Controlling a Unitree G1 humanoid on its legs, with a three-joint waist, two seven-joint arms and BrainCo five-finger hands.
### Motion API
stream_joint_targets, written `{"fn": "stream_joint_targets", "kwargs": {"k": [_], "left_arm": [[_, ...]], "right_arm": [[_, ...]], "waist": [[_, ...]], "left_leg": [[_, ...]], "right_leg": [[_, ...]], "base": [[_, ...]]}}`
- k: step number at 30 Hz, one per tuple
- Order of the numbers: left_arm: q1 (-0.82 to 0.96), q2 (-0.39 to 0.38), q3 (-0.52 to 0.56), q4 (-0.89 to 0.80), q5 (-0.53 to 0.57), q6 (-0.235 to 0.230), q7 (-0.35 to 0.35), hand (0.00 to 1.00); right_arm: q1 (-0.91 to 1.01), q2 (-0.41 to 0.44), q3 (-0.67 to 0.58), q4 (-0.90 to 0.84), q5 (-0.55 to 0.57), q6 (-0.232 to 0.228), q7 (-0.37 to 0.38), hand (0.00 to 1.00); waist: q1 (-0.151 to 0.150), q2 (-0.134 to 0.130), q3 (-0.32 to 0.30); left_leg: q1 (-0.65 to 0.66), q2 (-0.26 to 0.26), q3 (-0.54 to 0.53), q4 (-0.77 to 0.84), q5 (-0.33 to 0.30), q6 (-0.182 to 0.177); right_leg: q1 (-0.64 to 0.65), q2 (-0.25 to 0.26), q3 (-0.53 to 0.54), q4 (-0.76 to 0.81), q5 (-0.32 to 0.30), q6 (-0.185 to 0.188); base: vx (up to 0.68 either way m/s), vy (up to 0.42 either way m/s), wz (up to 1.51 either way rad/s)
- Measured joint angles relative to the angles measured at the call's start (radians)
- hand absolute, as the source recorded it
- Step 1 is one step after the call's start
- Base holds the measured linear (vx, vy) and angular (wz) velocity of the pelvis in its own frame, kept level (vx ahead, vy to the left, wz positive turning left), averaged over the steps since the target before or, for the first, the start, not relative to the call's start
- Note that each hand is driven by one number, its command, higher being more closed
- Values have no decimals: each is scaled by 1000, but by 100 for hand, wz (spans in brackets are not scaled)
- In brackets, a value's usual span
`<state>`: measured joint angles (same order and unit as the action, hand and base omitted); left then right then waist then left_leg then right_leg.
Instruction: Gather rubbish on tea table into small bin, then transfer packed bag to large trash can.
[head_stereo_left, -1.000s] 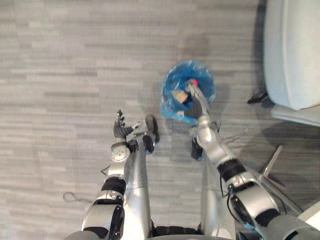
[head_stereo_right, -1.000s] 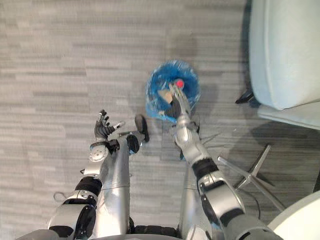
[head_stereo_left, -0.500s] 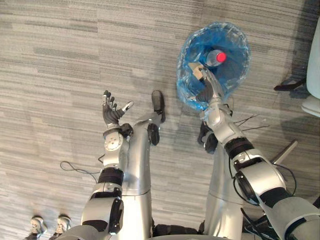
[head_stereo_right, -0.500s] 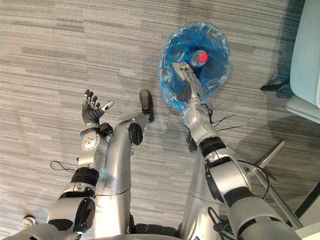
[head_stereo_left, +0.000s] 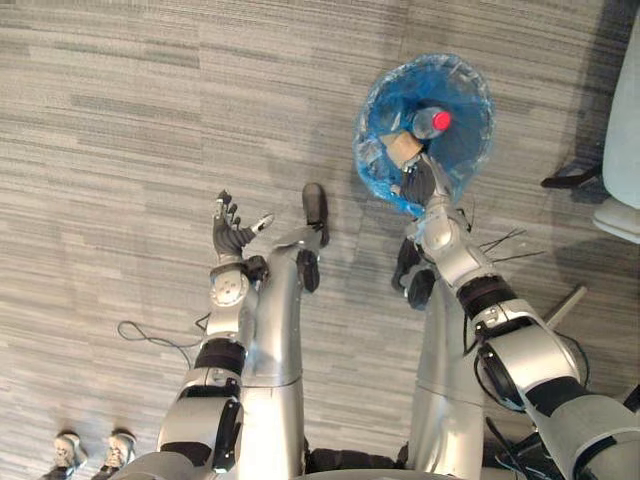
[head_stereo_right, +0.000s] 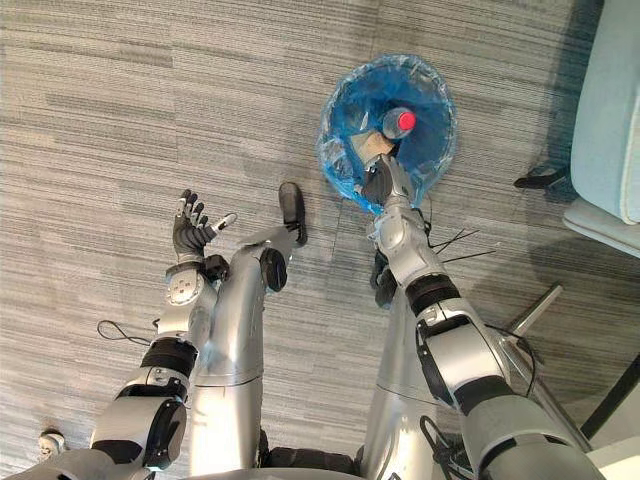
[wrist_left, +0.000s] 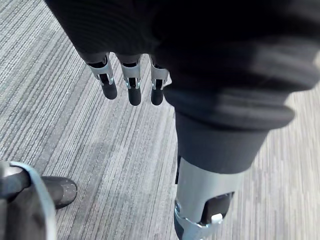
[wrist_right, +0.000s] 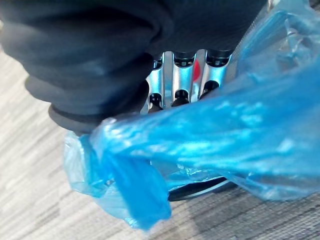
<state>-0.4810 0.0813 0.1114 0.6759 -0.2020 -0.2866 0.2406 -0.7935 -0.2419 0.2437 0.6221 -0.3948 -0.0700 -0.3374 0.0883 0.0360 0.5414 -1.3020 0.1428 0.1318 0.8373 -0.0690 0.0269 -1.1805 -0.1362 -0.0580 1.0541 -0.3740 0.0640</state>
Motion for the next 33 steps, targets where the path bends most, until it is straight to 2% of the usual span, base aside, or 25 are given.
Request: {"fn": "stream_joint_targets", "kwargs": {"k": [6, 9, 11, 14, 16, 18, 21, 22, 26, 28, 30, 33], "left_arm": [[80, -23, -18, -8, 39, 37, -3, 0], [151, -20, -44, -13, 58, 43, -21, 0], [217, -22, -47, 3, 58, 46, -26, 0], [291, -24, -66, 25, 68, 54, -45, 0], [350, -24, -81, 61, 81, 64, -49, 0], [384, -21, -84, 107, 94, 64, -67, 0], [413, -12, -85, 193, 134, 66, -90, 0], [418, -9, -87, 202, 140, 66, -93, 0], [424, 24, -106, 240, 190, 66, -109, 0], [424, 37, -110, 243, 216, 65, -108, 0], [424, 43, -120, 249, 219, 65, -108, 0], [421, 40, -123, 251, 231, 63, -107, 0]], "right_arm": [[165, 75, -41, -229, 149, -43, -8, 100], [298, 126, -55, -284, 265, -68, 13, 100], [433, 172, -58, -347, 347, -89, 41, 100], [566, 216, -57, -406, 411, -111, 85, 100], [636, 239, -44, -413, 454, -127, 120, 100], [676, 246, -37, -399, 465, -141, 148, 100], [681, 238, -42, -313, 433, -151, 187, 100], [677, 236, -44, -297, 418, -151, 188, 0], [663, 222, -69, -217, 296, -146, 186, 0], [658, 214, -68, -181, 190, -138, 164, 0], [644, 212, -68, -138, 131, -127, 148, 0], [586, 194, -64, -34, 10, -101, 114, 0]], "waist": [[-20, -12, -7], [-20, -45, -32], [-23, -69, -79], [-21, -78, -124], [-22, -90, -194], [-23, -90, -252], [-36, -87, -299], [-45, -87, -303], [-48, -87, -309], [-48, -85, -308], [-48, -81, -307], [-47, -56, -294]], "left_leg": [[178, 10, 7, -119, 23, -16], [351, 3, 29, -231, 38, -30], [481, -3, 33, -315, 51, -36], [631, -9, 37, -396, 62, -38], [721, -21, 44, -471, 77, -49], [783, -28, 47, -546, 101, -56], [877, -40, 38, -659, 144, -62], [888, -41, 35, -671, 150, -63], [921, -42, 33, -702, 166, -65], [927, -40, 31, -732, 187, -69], [932, -41, 31, -760, 205, -73], [931, -45, 28, -810, 243, -69]], "right_leg": [[182, 19, -22, -134, 37, -7], [343, 19, -26, -242, 59, -8], [478, 24, -37, -341, 77, -10], [645, 29, -52, -455, 97, -8], [732, 30, -52, -536, 113, -4], [794, 38, -54, -621, 140, -4], [896, 51, -64, -746, 186, -3], [912, 52, -69, -760, 192, -2], [948, 58, -74, -799, 208, -2], [947, 64, -73, -813, 220, -6], [938, 65, -72, -813, 225, -6], [910, 66, -72, -812, 238, -6]], "base": [[18, -26, 0], [66, -87, 8], [138, -95, 8], [185, -45, 10], [213, -27, 3], [151, -23, -3], [148, -25, 3], [102, -19, 14], [36, -12, 3], [-24, -14, -4], [-57, -3, -3], [-90, 21, -2]]}}
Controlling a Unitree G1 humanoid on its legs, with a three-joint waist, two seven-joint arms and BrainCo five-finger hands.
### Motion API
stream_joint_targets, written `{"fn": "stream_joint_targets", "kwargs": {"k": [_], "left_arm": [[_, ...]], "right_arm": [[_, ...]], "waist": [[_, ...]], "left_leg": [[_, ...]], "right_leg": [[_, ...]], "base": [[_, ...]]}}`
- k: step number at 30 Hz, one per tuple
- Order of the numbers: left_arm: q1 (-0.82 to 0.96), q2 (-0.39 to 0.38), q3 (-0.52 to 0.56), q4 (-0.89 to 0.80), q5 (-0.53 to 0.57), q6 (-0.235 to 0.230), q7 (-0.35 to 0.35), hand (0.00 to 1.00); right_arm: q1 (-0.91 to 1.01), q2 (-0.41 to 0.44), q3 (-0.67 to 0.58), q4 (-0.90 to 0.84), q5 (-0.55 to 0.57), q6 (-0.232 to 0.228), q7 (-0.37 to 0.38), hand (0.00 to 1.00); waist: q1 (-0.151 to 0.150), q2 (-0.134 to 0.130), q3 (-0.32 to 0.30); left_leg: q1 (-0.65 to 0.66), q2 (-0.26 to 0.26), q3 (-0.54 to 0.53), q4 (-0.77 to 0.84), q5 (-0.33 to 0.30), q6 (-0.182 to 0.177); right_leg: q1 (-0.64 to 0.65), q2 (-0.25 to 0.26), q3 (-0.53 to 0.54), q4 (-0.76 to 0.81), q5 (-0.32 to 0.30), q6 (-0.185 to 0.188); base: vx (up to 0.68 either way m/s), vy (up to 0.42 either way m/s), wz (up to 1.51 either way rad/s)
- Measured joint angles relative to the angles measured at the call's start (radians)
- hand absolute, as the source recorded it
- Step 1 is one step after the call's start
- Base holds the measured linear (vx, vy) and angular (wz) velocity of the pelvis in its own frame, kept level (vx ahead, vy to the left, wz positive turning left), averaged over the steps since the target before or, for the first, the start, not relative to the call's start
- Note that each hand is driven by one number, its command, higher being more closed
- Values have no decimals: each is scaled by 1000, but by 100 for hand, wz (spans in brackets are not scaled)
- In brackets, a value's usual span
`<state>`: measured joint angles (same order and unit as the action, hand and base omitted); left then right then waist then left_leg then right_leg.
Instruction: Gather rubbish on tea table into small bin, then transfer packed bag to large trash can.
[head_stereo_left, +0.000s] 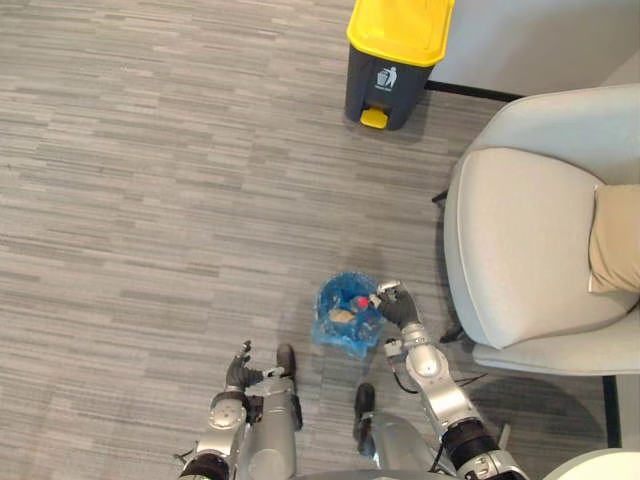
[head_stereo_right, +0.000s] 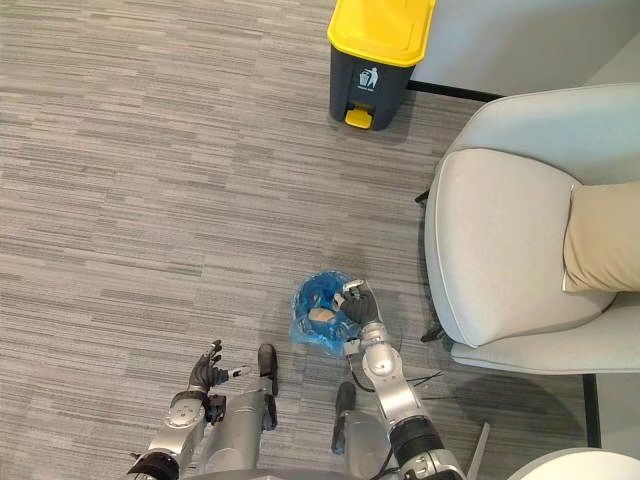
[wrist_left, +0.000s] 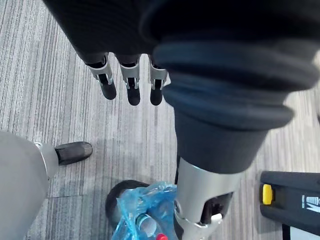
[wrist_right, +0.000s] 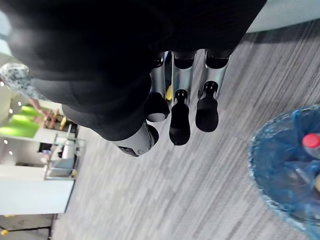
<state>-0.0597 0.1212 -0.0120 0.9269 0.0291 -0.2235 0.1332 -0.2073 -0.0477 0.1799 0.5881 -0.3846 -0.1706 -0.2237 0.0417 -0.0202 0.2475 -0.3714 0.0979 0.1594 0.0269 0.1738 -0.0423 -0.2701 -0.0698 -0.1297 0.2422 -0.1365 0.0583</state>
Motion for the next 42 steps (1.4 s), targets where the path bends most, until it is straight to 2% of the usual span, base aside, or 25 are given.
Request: {"fn": "stream_joint_targets", "kwargs": {"k": [2, 4, 6, 8, 14, 16, 22, 24, 25, 29, 30, 34, 42], "left_arm": [[-8, 0, -7, 5, 3, -3, 2, 0], [-21, 1, -7, 5, 2, -5, 6, 0], [-49, 2, -7, 6, 0, -10, 24, 0], [-94, 3, -7, 5, -1, -24, 38, 0], [-194, -10, -4, 7, -57, -36, 72, 0], [-249, -28, 13, -4, -79, -45, 90, 0], [-330, -96, 51, -115, -137, -68, 106, 0], [-352, -109, 66, -135, -152, -73, 114, 0], [-376, -109, 68, -159, -157, -80, 116, 0], [-407, -103, 85, -178, -177, -93, 129, 0], [-407, -103, 85, -177, -178, -92, 130, 0], [-404, -92, 84, -178, -196, -91, 130, 0], [-404, -86, 81, -180, -196, -88, 129, 0]], "right_arm": [[-57, -21, 3, 72, -68, 22, -23, 0], [-105, -42, 6, 115, -107, 29, -43, 0], [-165, -59, 19, 154, -141, 45, -66, 0], [-240, -81, 25, 190, -175, 59, -82, 0], [-366, -112, 22, 277, -195, 92, -128, 0], [-432, -118, 24, 291, -207, 107, -148, 0], [-603, -133, 26, 296, -201, 129, -170, 0], [-631, -143, 26, 305, -193, 137, -173, 0], [-656, -163, 25, 329, -178, 140, -180, 0], [-702, -190, 21, 386, -166, 157, -188, 0], [-705, -195, 22, 392, -165, 158, -187, 100], [-721, -196, 26, 450, -165, 159, -166, 100], [-737, -210, 35, 454, -129, 155, -145, 100]], "waist": [[2, 36, 21], [5, 60, 42], [24, 75, 71], [28, 89, 119], [28, 98, 160], [29, 98, 185], [33, 99, 246], [44, 99, 253], [59, 98, 254], [80, 98, 255], [83, 98, 255], [86, 98, 255], [86, 97, 255]], "left_leg": [[-7, -6, -8, -31, 16, -4], [-29, -10, -9, -33, 15, -8], [-52, -16, -10, -31, 17, -10], [-88, -25, -26, -19, 18, -10], [-268, -37, -55, 85, 21, -7], [-387, -32, -67, 178, 3, 16], [-698, -8, -79, 431, -64, 39], [-761, -7, -81, 480, -75, 43], [-823, -5, -84, 522, -89, 48], [-924, -4, -76, 569, -91, 50], [-932, -4, -72, 569, -91, 50], [-952, -2, -35, 563, -91, 51], [-952, 8, -11, 557, -90, 51]], "right_leg": [[-28, -1, 1, 3, 9, 5], [-65, -5, 11, 28, 10, 6], [-104, -10, 26, 60, 10, 7], [-155, -18, 30, 104, 8, 10], [-337, -41, 23, 244, -31, 9], [-441, -47, 14, 324, -54, 0], [-713, -53, 9, 519, -100, -12], [-774, -58, 13, 569, -113, -12], [-833, -63, 14, 614, -127, -13], [-932, -80, 10, 683, -148, -11], [-942, -83, 10, 688, -149, -11], [-970, -108, 5, 713, -167, -5], [-974, -109, 11, 704, -162, -5]], "base": [[-135, 51, 1], [-112, 52, -9], [-102, 44, -18], [-99, 9, -5], [-63, -29, 10], [-71, -52, 11], [-87, -30, -4], [-59, -10, -2], [-59, -8, 2], [-49, 9, 10], [-28, 21, 13], [-16, 13, 20], [-2, 1, 0]]}}
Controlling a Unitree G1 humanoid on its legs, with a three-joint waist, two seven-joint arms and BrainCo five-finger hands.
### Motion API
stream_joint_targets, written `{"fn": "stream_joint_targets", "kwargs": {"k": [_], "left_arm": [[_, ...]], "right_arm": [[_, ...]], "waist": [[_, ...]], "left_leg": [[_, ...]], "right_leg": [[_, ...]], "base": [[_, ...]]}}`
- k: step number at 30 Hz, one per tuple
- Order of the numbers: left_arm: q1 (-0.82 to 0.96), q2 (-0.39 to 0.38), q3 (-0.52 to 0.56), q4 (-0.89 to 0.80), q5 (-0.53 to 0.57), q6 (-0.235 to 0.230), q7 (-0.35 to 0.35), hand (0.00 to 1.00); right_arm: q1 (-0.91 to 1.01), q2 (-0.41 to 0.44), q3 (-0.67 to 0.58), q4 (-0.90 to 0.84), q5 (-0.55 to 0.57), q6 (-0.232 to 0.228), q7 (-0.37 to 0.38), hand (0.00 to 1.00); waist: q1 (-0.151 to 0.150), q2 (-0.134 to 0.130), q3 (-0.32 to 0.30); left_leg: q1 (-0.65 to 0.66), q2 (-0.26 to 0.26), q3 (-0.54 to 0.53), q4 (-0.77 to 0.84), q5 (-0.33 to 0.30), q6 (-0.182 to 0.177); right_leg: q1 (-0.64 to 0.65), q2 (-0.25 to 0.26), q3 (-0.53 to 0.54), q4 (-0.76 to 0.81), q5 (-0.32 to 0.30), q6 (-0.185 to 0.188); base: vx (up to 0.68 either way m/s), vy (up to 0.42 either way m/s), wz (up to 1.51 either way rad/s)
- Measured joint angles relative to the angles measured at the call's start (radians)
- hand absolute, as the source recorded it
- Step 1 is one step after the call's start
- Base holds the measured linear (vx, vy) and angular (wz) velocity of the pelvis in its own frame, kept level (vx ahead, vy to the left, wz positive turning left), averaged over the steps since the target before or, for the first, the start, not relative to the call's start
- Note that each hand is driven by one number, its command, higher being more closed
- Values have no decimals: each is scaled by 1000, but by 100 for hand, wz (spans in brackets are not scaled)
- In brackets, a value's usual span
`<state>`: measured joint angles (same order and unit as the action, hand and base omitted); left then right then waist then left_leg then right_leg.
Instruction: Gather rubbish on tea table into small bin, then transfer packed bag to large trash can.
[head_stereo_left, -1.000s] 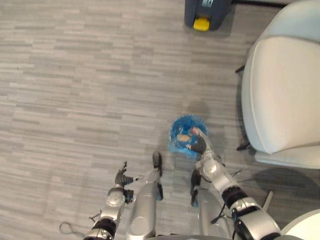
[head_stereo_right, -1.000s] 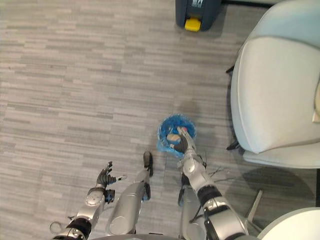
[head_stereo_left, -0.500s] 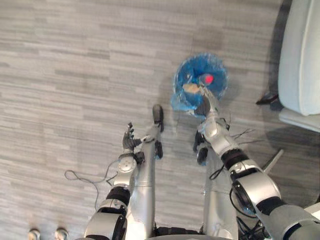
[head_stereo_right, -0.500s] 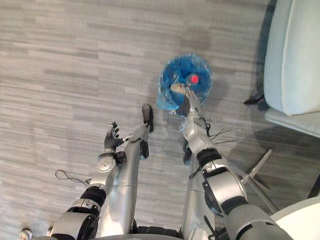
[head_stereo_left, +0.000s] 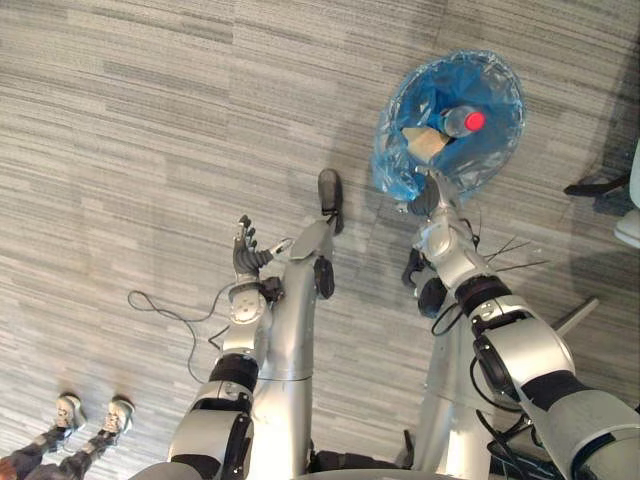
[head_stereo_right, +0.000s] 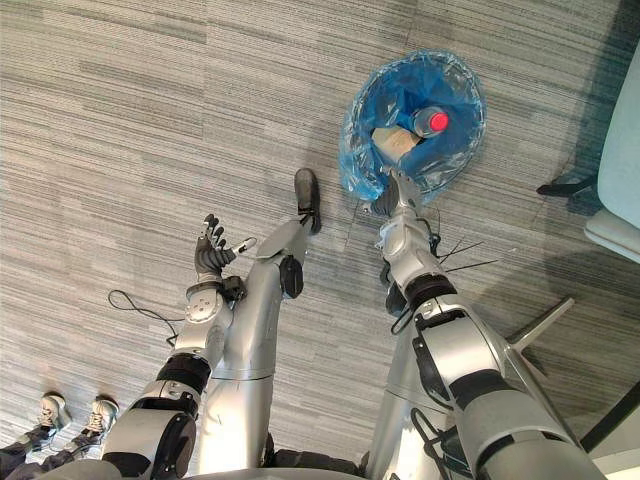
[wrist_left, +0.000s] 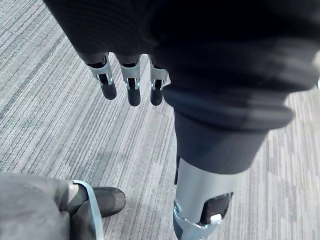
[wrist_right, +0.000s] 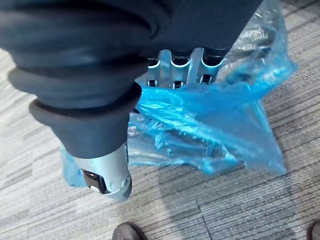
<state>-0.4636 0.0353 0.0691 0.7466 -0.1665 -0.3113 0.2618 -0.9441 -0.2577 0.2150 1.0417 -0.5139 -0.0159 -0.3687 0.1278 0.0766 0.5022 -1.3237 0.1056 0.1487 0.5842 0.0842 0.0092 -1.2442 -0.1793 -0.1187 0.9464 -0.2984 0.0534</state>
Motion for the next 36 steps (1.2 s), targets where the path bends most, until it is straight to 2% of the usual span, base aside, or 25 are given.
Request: {"fn": "stream_joint_targets", "kwargs": {"k": [10, 15, 17, 19, 23, 25, 30, 33, 36], "left_arm": [[3, 11, 3, -8, 2, 2, 1, 0], [17, 9, 5, -11, 3, 21, 0, 0], [33, 7, 3, -16, 10, 26, -1, 0], [66, -3, -5, -36, 23, 44, -8, 0], [147, -9, -28, -48, 33, 63, -25, 0], [197, -6, -31, -50, 38, 68, -40, 0], [283, -2, -39, -45, 52, 75, -67, 0], [333, 3, -44, 6, 62, 84, -87, 0], [390, 25, -71, 62, 72, 89, -99, 0]], "right_arm": [[54, -1, -11, -140, 85, -17, -2, 100], [114, 32, -22, -300, 202, -33, -1, 100], [156, 65, -39, -377, 285, -55, 1, 100], [243, 110, -59, -486, 410, -77, 8, 100], [402, 169, -58, -622, 567, -110, 57, 100], [515, 206, -58, -713, 651, -138, 93, 100], [695, 266, -48, -839, 762, -168, 162, 100], [773, 285, -20, -874, 788, -185, 206, 100], [814, 281, -1, -873, 787, -201, 246, 100]], "waist": [[-10, -7, -3], [-27, -8, -4], [-37, -24, -7], [-40, -47, -11], [-59, -73, -25], [-61, -91, -37], [-59, -125, -70], [-64, -133, -137], [-88, -133, -204]], "left_leg": [[10, 17, -10, 17, -5, 7], [55, 18, -7, 2, -3, 6], [96, 19, 0, -26, 3, 4], [182, 21, 13, -87, 12, -4], [362, 20, 47, -187, 22, -15], [482, 19, 50, -234, 24, -18], [693, 15, 62, -307, 27, -13], [779, 14, 68, -361, 27, -14], [882, 11, 72, -438, 35, -26]], "right_leg": [[24, 9, -17, 0, -3, -7], [69, 11, -20, -15, -1, -10], [105, 15, -17, -41, 7, -10], [183, 22, -19, -97, 20, -11], [356, 25, -26, -200, 33, -5], [486, 37, -31, -275, 41, -3], [721, 46, -47, -402, 49, 3], [815, 62, -44, -485, 64, 5], [921, 81, -38, -601, 98, 9]], "base": [[-11, -5, -2], [-19, -6, 2], [-6, -19, -2], [-6, -47, 1], [44, -53, 8], [97, -37, -1], [170, -49, 7], [155, -39, -7], [151, -21, -13]]}}
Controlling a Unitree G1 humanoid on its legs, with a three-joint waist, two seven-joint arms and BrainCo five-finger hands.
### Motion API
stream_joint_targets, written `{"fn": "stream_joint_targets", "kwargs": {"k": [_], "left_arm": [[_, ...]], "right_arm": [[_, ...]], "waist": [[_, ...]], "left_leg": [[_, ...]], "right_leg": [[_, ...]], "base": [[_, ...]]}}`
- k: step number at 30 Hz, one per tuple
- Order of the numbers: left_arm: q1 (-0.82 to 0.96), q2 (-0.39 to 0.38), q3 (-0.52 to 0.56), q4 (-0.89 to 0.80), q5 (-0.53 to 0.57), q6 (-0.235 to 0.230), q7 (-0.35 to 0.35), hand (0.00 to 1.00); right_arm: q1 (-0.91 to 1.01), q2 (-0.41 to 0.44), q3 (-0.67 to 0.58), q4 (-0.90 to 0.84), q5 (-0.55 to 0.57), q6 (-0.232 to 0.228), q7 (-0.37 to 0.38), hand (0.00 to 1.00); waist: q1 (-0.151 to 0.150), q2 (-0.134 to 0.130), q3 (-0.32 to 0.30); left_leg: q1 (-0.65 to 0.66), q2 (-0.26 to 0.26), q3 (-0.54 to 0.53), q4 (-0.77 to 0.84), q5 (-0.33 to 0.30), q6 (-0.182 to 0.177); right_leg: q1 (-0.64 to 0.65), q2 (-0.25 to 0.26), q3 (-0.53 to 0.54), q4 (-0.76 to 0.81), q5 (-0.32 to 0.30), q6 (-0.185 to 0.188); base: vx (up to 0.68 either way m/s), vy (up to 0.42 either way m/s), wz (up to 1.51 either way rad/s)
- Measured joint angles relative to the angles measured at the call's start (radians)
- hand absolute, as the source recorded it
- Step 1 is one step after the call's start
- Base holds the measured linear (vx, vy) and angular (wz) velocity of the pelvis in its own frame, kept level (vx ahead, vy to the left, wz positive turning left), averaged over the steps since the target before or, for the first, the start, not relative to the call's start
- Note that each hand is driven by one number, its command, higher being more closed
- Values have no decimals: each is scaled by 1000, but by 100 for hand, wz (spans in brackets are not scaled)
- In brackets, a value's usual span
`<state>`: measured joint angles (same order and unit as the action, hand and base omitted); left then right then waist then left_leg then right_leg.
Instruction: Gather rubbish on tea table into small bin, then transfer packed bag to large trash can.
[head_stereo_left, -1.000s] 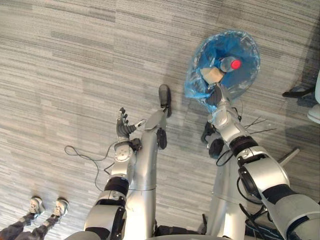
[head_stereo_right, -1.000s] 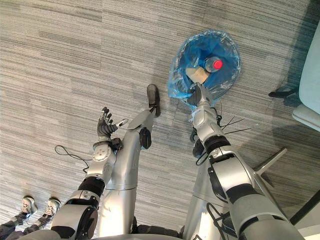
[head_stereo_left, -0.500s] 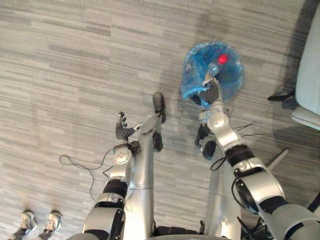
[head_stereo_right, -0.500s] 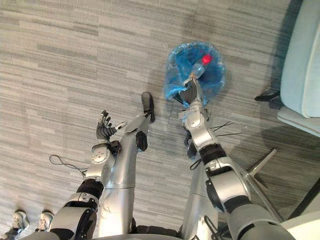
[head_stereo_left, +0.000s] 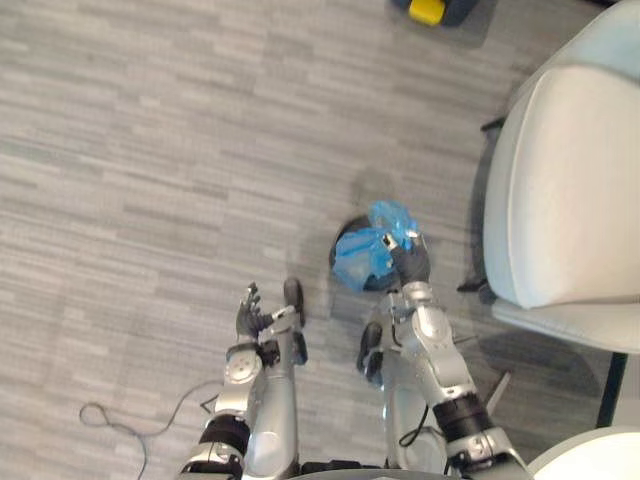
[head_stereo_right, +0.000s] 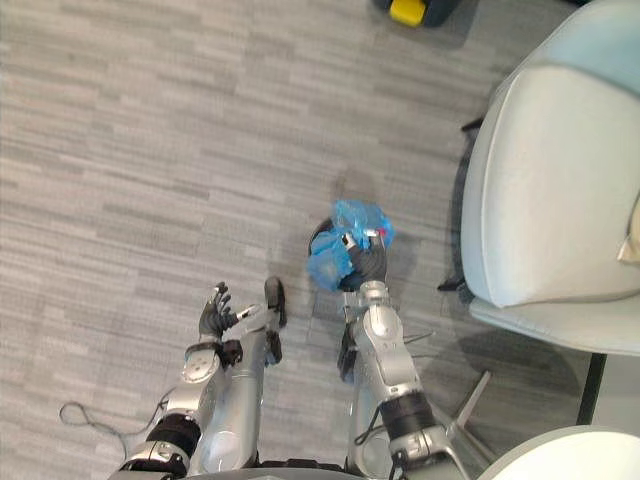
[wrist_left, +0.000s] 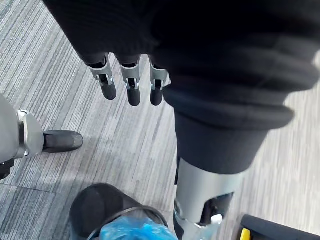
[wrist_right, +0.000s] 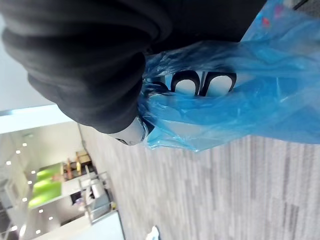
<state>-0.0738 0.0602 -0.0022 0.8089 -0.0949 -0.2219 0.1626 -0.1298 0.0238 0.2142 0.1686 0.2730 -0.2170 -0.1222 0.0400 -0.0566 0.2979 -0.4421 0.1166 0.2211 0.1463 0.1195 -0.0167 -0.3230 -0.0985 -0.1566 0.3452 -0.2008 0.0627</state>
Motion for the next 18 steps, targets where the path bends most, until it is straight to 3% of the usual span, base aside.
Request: {"fn": "stream_joint_targets", "kwargs": {"k": [6, 11, 12, 13, 15, 16, 17, 18], "left_arm": [[85, 41, -8, 10, 30, -2, -32, 0], [95, 54, -18, -56, 29, -10, -34, 0], [95, 51, -16, -94, 28, -18, -34, 0], [91, 56, -15, -120, 28, -23, -34, 0], [107, 63, -14, -182, 28, -27, -33, 0], [126, 65, -13, -229, 28, -30, -33, 0], [160, 66, -3, -300, 26, -34, -28, 0], [170, 61, -5, -318, 26, -36, -29, 0]], "right_arm": [[32, -22, 0, -43, -21, -13, 61, 100], [-13, -43, 22, -98, -62, -21, 63, 100], [-17, -53, 30, -109, -78, -21, 61, 100], [-17, -53, 32, -113, -84, -21, 59, 100], [-17, -56, 32, -115, -94, -21, 56, 100], [-22, -58, 38, -118, -114, -28, 48, 100], [-45, -70, 57, -123, -131, -38, 34, 100], [-50, -79, 60, -134, -134, -39, 29, 100]], "waist": [[-1, -4, -66], [-1, 3, -73], [0, 19, -76], [-3, 18, -75], [-3, 19, -76], [4, 18, -76], [24, 23, -81], [34, 36, -92]], "left_leg": [[148, 3, 29, -55, -3, -5], [144, 15, 33, -45, -7, -4], [134, 36, 27, -40, -21, 2], [128, 30, 14, -27, -19, 6], [135, 7, -36, 5, -22, 16], [131, -6, -63, 31, -20, 14], [103, -14, -87, 57, 0, 2], [81, -12, -96, 54, 17, 3]], "right_leg": [[147, 29, 83, -139, 75, 10], [82, 28, 156, -111, 134, 31], [51, 28, 136, -27, 105, 27], [15, 15, 114, 152, 51, 10], [43, -6, 100, 414, -12, 31], [92, -4, 102, 464, -22, 45], [154, 11, 101, 375, -88, 32], [165, 25, 98, 320, -112, 24]], "base": [[90, -4, -39], [-69, 34, -64], [-141, -6, -6], [-131, -14, 29], [-133, -22, 81], [-250, -125, 93], [-258, -140, 68], [-259, -127, 37]]}}
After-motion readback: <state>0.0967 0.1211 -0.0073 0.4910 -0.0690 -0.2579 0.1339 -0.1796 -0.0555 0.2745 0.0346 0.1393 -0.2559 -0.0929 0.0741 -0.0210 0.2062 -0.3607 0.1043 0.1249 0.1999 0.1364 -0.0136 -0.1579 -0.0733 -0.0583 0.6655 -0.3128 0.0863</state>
